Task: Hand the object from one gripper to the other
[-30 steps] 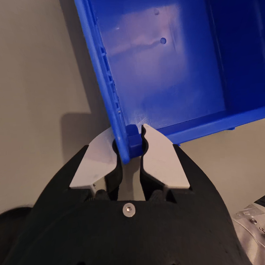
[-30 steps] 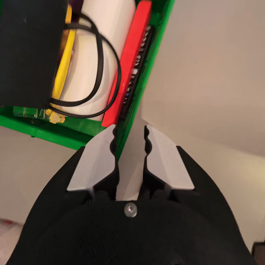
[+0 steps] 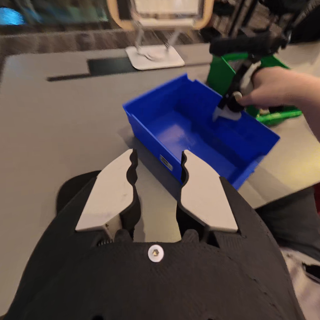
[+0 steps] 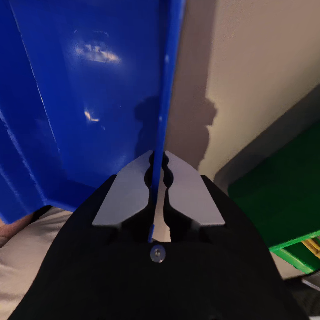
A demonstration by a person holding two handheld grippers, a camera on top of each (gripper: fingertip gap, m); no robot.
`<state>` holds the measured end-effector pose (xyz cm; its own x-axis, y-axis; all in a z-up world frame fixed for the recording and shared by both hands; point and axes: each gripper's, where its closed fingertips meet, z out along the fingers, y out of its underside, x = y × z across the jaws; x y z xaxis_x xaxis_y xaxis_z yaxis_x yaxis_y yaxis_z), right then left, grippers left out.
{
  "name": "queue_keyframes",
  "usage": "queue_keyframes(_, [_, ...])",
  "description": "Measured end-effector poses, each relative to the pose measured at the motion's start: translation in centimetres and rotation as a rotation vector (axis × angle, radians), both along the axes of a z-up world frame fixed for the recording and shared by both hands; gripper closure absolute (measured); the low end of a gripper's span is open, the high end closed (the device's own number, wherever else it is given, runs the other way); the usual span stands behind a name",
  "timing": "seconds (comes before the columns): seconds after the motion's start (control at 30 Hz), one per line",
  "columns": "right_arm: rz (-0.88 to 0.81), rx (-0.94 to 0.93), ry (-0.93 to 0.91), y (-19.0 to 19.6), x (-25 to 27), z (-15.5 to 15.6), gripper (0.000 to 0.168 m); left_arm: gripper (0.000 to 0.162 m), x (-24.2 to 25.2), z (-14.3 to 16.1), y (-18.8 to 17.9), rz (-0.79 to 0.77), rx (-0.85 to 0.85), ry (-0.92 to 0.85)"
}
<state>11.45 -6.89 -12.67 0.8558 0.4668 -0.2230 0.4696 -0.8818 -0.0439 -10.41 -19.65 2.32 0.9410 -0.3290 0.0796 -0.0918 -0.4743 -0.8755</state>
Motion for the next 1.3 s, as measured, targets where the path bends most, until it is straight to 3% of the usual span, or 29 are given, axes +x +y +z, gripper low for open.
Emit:
queue_keyframes(0.03, [0.019, -0.012, -0.015, 0.1, -0.2, 0.6, 0.16, 0.114, -0.8, 1.3, 0.1, 0.036, 0.025, -0.011])
queue_keyframes(0.17, [0.108, 0.021, -0.092, 0.9, 0.3, 5.3, 0.16, 0.11, -2.9, 5.9, 0.4, 0.102, 0.114, -0.074])
queue_keyframes(0.33, [0.078, 0.139, -0.032, 2.3, 7.0, 15.9, 0.16, 0.103, -2.3, 8.8, 2.1, 0.084, 0.142, -0.132])
queue_keyframes(0.47, [-0.122, 0.219, -0.05, 1.5, 20.8, 23.7, 0.16, 0.099, 5.4, 6.2, 5.0, -0.184, -0.013, -0.187])
queue_keyframes(0.57, [-0.36, 0.246, -0.114, -1.3, 33.0, 26.1, 0.161, 0.098, 15.1, 1.6, 7.6, -0.445, -0.206, -0.21])
queue_keyframes(0.7, [-0.651, 0.206, -0.179, -7.6, 46.2, 24.2, 0.16, 0.096, 25.7, -4.5, 13.1, -0.524, -0.412, -0.185])
queue_keyframes(0.87, [-0.855, 0.059, -0.155, -14.5, 54.3, 17.3, 0.159, 0.103, 32.3, -8.7, 16.4, -0.538, -0.594, -0.03])
queue_keyframes(1.03, [-0.884, -0.039, -0.189, -17.4, 56.9, 12.7, 0.159, 0.109, 32.8, -12.8, 16.6, -0.545, -0.788, 0.264])
queue_keyframes(1.07, [-0.876, -0.044, -0.198, -17.4, 57.1, 12.2, 0.16, 0.102, 33.0, -13.3, 16.4, -0.562, -0.824, 0.298])
queue_keyframes(1.13, [-0.865, -0.044, -0.204, -16.8, 57.0, 11.6, 0.159, 0.139, 34.0, -13.1, 14.9, -0.623, -0.977, 0.238])
queue_keyframes(1.3, [-0.833, -0.006, -0.152, -13.9, 54.9, 11.6, 0.159, 0.15, 31.9, -13.2, 16.7, -0.588, -1.084, 0.375])
